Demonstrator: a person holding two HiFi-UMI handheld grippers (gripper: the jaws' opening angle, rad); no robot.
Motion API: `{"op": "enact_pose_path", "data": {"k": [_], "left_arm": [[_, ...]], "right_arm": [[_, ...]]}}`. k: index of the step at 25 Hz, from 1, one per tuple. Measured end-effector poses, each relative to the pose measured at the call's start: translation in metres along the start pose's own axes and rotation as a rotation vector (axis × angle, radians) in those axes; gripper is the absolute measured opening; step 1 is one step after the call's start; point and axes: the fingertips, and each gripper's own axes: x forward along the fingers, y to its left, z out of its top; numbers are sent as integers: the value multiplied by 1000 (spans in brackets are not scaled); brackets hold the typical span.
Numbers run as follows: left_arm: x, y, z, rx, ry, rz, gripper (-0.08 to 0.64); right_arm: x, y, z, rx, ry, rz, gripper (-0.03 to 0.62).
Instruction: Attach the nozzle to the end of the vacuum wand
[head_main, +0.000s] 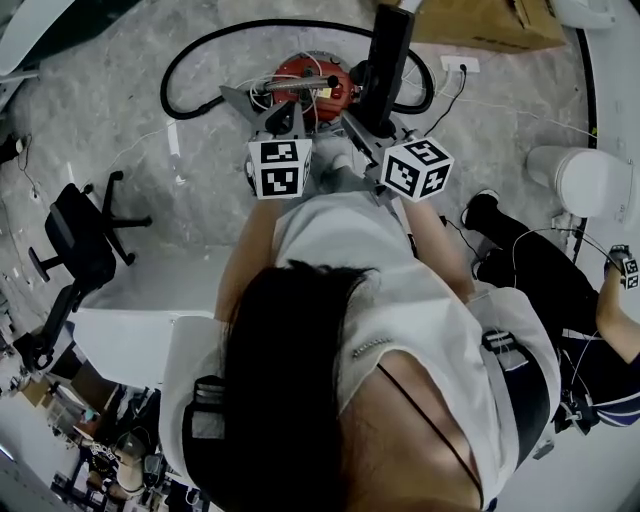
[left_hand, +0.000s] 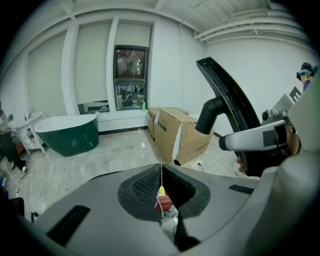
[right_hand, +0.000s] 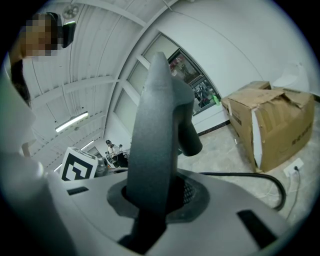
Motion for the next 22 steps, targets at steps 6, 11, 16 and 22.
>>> {"op": "enact_pose_path", "data": {"k": [6,11,16,22], "left_arm": [[16,6,-1,30,-9,-42,5],[34,8,-4,71,13,-80,29],[52,11,-18,195,87,-127,153],[80,11,-27,298,122,-174,192]], "right_arm": [[6,-1,-6,20,10,-7,83],[8,-7,-4,36,6,-24,83],[11,-6,-2,55,-4,-50,83],[19,-3,5,77,-36,-32,83]]}}
